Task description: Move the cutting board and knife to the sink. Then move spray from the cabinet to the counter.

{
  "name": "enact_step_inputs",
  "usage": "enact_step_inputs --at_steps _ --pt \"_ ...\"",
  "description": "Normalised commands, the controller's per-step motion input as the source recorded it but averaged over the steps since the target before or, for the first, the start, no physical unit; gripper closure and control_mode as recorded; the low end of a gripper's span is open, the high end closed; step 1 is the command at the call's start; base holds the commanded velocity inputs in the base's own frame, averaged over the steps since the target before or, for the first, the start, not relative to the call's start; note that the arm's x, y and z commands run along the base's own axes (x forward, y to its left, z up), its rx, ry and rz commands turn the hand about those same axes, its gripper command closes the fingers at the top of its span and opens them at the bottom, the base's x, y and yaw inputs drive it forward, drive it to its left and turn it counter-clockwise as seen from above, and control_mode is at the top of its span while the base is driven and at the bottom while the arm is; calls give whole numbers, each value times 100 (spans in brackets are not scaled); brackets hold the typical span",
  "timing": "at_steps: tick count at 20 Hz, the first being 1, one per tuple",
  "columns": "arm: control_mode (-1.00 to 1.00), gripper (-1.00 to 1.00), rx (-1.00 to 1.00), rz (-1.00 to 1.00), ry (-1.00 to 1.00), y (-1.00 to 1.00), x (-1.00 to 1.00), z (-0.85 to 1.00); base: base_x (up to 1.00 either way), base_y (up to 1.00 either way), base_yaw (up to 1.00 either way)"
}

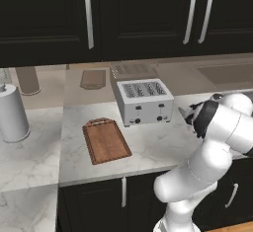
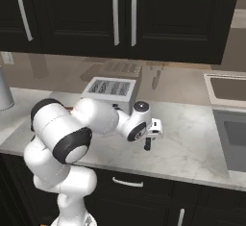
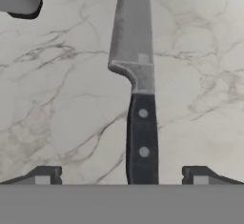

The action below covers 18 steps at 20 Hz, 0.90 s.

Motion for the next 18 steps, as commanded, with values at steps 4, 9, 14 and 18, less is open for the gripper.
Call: enact_step_inputs --at_steps 4,9,14,18 --pt "-100 -100 0 0 0 -1 30 -24 0 0 0" --pt "-100 -100 0 0 1 -29 24 -19 0 0 0" --pt "-100 -100 0 0 0 -36 13 -14 0 0 0" --pt "-100 -100 0 0 0 -20 10 -5 0 0 0"
